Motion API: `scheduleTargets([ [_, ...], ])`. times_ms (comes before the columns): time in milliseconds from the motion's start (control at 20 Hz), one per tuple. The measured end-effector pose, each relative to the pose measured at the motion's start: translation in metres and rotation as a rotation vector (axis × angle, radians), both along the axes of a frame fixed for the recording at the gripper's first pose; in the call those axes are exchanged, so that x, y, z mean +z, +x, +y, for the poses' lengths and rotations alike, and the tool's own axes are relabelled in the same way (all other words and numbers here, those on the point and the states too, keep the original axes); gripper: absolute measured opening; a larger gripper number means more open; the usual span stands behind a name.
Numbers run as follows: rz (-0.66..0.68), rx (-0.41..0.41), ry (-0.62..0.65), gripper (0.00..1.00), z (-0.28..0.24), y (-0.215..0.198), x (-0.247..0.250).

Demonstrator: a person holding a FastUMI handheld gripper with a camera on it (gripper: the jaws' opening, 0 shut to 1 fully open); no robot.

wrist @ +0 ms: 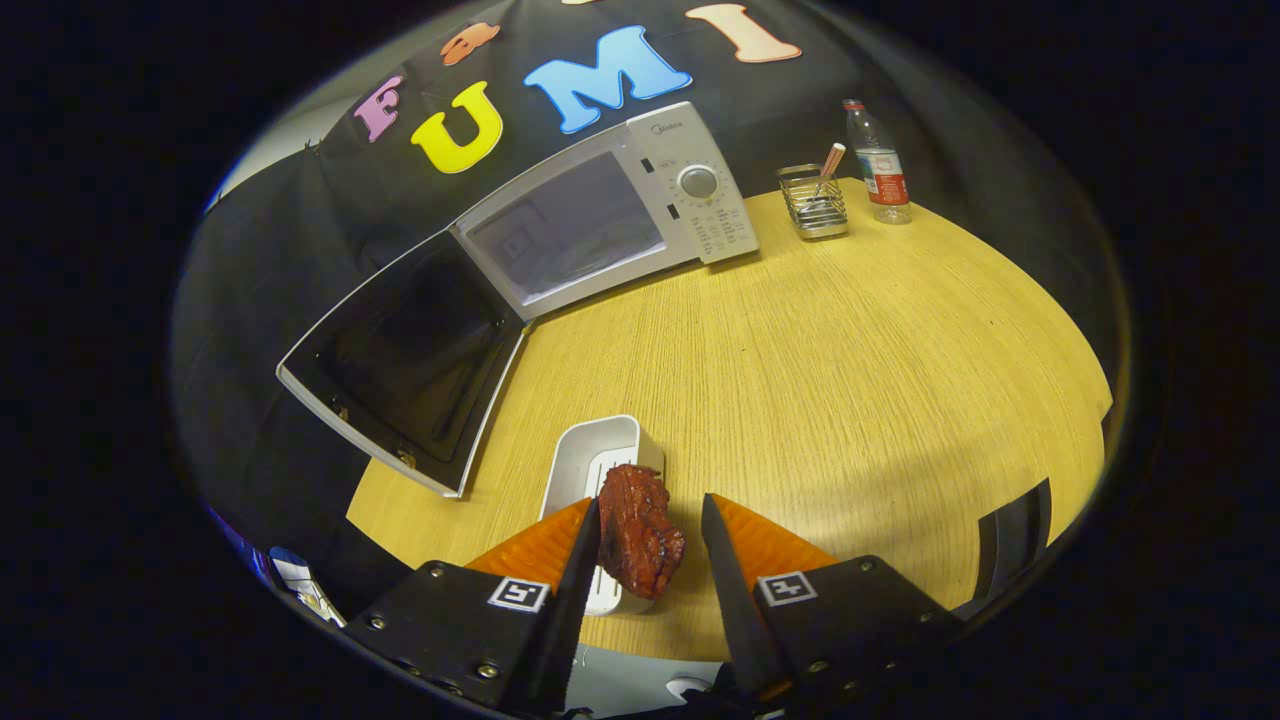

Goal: Open the microwave, put the food inside, and close the microwave door.

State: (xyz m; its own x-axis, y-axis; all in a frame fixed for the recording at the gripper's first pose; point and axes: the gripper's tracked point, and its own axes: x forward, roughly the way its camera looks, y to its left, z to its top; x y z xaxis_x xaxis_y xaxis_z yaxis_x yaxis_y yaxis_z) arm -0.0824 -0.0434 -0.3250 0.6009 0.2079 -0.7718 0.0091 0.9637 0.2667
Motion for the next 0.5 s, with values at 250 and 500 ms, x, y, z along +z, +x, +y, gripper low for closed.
scheduleTargets([
  [250,-0.01,0.014,0.066,0.3,0.022,-0.002,0.006],
  [500,-0.018,-0.011,0.056,0.06,0.032,-0.003,0.016],
])
